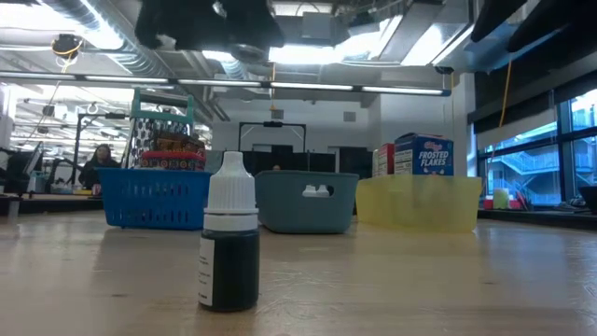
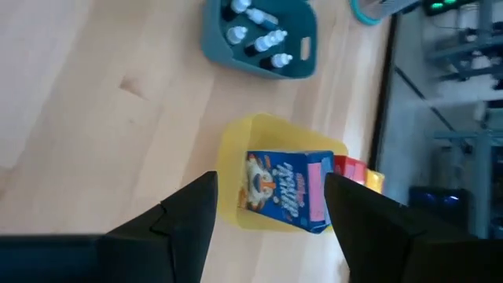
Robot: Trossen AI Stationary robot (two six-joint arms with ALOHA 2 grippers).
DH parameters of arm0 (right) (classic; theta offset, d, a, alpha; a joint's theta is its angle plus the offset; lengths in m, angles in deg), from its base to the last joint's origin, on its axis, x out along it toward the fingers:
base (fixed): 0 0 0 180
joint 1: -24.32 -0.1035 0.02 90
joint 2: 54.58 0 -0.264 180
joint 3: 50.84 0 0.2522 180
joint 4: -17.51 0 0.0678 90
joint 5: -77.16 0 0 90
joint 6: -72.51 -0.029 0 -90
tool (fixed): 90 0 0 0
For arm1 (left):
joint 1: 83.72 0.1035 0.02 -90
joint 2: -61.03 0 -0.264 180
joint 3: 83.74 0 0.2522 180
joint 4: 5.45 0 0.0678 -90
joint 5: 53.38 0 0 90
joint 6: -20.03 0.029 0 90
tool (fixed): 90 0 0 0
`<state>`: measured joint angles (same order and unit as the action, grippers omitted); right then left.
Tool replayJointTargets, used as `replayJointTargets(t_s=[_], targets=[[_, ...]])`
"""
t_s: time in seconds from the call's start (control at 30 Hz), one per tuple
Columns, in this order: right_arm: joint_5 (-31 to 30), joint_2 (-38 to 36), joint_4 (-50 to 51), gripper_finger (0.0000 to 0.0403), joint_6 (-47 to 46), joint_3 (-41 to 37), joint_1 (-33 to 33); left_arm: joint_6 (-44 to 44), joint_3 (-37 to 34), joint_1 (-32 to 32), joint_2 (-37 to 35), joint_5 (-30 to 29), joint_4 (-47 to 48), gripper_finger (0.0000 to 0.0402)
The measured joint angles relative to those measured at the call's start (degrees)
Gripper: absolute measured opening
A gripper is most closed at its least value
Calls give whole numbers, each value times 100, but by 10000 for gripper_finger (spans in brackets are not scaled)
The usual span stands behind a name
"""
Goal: Pick & Place Kitchen Items
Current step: Put the brown seasoning bottle into the blue bin
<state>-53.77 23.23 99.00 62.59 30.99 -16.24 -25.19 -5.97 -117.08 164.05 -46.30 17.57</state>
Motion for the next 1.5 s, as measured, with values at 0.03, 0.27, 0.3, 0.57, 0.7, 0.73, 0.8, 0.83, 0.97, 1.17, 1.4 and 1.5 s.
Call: replayJointTargets(t_s=[0.03, 0.27, 0.3, 0.57, 0.7, 0.73, 0.8, 0.83, 0.97, 1.17, 1.4, 1.5], targets=[[95, -35, -13, 236, 46, 0, 0, -167, 0, -23, 98, -176, -8, 190], [867, -377, -238, 236, 526, 0, 0, -1318, 0, -63, 792, -687, -46, 190], [945, -419, -276, 236, 600, 0, 0, -1372, 0, -55, 874, -696, -48, 190], [1316, -587, -379, 236, 940, 0, 0, -1740, -2, -199, 1057, -700, 391, 190], [1327, -587, -361, 236, 1087, 0, 0, -2362, -2, -357, 796, -720, 1442, 190], [1331, -587, -363, 236, 1108, 0, 0, -2636, -2, -381, 725, -718, 1813, 190], [1370, -587, -364, 236, 1168, 0, 4, -3304, -4, -380, 545, -707, 2651, 190], [1398, -587, -366, 236, 1186, 0, 4, -3684, -4, -361, 443, -724, 3064, 190], [1404, -587, -370, 236, 1186, 0, 7, -5397, 0, -213, 212, -646, 4860, 190], [1415, -587, -482, 236, 1187, 0, 129, -7082, -4, 3, 448, -68, 5796, 190], [1458, -587, -563, 236, 1185, 0, 306, -7080, -4, -223, 838, -248, 5121, 190], [1460, -587, -636, 236, 1183, 0, 321, -6856, -2, -272, 1034, -222, 4708, 190]])
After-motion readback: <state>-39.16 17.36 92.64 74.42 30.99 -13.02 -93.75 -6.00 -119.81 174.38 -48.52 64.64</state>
